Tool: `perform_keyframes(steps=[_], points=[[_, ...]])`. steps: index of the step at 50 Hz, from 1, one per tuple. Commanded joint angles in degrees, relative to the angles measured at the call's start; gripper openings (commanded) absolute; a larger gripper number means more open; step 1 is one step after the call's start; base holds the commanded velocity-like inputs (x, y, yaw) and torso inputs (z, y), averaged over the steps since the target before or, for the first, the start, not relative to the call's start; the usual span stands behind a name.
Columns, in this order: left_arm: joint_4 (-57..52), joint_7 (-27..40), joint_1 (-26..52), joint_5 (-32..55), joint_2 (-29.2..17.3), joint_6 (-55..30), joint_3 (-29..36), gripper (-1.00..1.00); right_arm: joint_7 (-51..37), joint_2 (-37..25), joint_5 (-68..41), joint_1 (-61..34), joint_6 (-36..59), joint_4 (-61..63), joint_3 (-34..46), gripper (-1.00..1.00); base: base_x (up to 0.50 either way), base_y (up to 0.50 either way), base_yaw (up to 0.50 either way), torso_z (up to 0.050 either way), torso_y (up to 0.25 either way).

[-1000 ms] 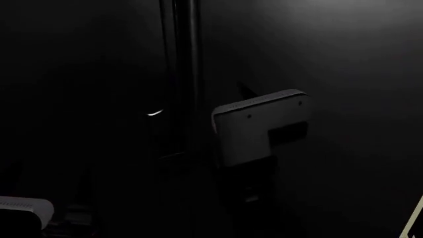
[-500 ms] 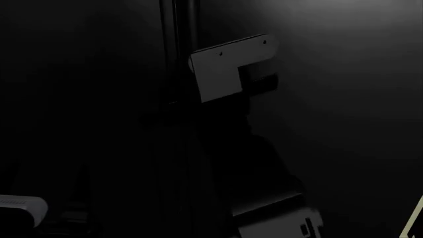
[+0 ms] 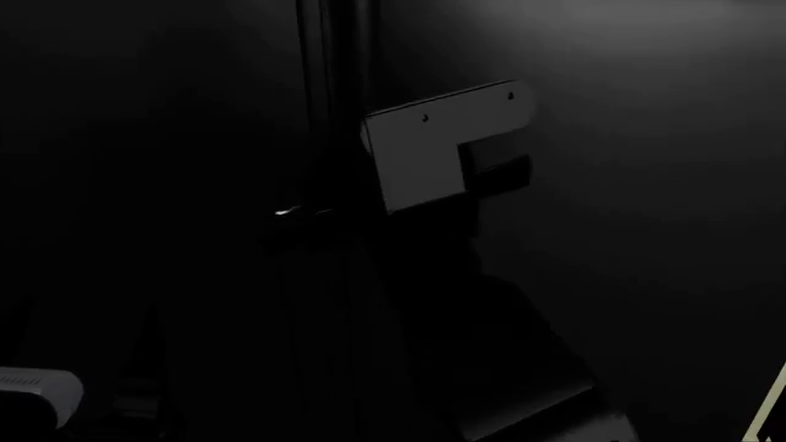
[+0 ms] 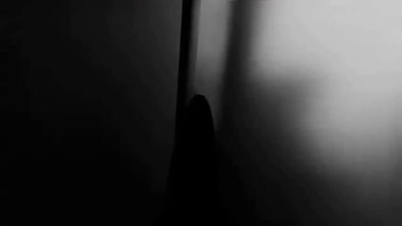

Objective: Open the fridge door

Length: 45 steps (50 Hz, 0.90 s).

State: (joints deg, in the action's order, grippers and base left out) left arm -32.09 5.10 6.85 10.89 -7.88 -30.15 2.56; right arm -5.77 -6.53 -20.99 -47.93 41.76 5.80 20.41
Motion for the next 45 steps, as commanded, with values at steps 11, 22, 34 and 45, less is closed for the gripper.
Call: perform_keyframes(steps=[11, 22, 34, 45], points=[[-1.68, 0.76, -0.76, 0.49, -0.72, 0.42, 1.27, 1.00, -4.94, -5.39, -6.29, 3.94, 11.88, 21.18, -5.99, -1.00, 0.00, 0.00, 0.00, 0.000, 0.002], [-2.06, 1.03, -0.94, 1.41, -1.26, 0.61, 1.24, 1.00, -7.62, -7.61, -10.53, 5.71, 18.33, 30.54, -10.95, -1.00, 0.00, 0.00, 0.00, 0.000, 0.003], [-2.07, 1.26, -0.83, 2.19, -1.67, 0.72, 1.69, 1.00, -9.99, -9.35, -17.55, 8.11, 25.91, 40.13, -19.26, -1.00, 0.00, 0.00, 0.00, 0.002, 0.005], [-1.93, 1.15, -0.96, 3.14, -2.07, 1.33, 1.86, 1.00, -13.10, -9.30, -27.13, 7.79, 36.18, 48.58, -28.99, -1.00, 0.00, 0.00, 0.00, 0.002, 0.006]])
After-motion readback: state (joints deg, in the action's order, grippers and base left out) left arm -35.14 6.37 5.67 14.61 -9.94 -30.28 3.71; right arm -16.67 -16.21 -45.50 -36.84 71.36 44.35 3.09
